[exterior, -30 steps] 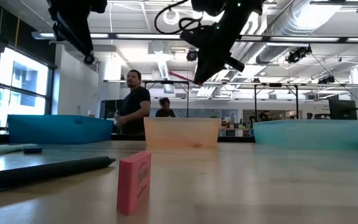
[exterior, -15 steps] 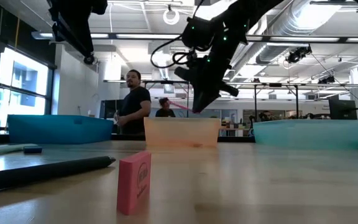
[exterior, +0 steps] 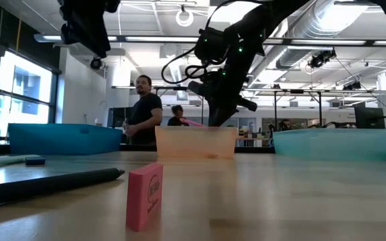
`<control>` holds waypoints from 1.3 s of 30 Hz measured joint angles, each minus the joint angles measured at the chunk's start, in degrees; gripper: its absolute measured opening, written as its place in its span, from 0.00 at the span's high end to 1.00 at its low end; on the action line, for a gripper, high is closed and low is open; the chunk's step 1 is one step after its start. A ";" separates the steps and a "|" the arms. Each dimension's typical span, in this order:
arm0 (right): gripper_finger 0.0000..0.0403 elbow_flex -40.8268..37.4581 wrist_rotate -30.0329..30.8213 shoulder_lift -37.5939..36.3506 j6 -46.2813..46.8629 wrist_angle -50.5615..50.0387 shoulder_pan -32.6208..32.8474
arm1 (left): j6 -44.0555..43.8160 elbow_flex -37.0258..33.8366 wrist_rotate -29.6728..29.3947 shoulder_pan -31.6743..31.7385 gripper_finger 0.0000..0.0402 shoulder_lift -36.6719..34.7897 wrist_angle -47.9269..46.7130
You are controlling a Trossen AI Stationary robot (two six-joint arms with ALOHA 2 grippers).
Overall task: Sort crayons/erasers/pens/pencils in bins
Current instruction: Put the pink pencil into the orange bin, then put the blue pen into the pink bin
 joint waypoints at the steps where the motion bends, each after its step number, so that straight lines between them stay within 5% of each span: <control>1: 1.00 0.00 -0.01 0.00 0.00 -0.04 0.02 | 0.00 0.02 -0.02 0.00 0.68 0.00 0.54; 14: 0.99 0.00 -0.24 0.00 0.25 -0.46 0.02 | 0.03 0.02 0.46 0.00 0.68 0.00 2.73; 32: 0.73 0.00 -1.64 -0.13 2.98 -0.88 0.09 | -2.46 0.02 0.66 0.00 0.67 0.00 2.49; 39: 0.71 -0.02 -1.92 -2.64 0.68 -0.58 0.09 | -8.72 0.02 2.23 -0.10 0.57 0.00 2.01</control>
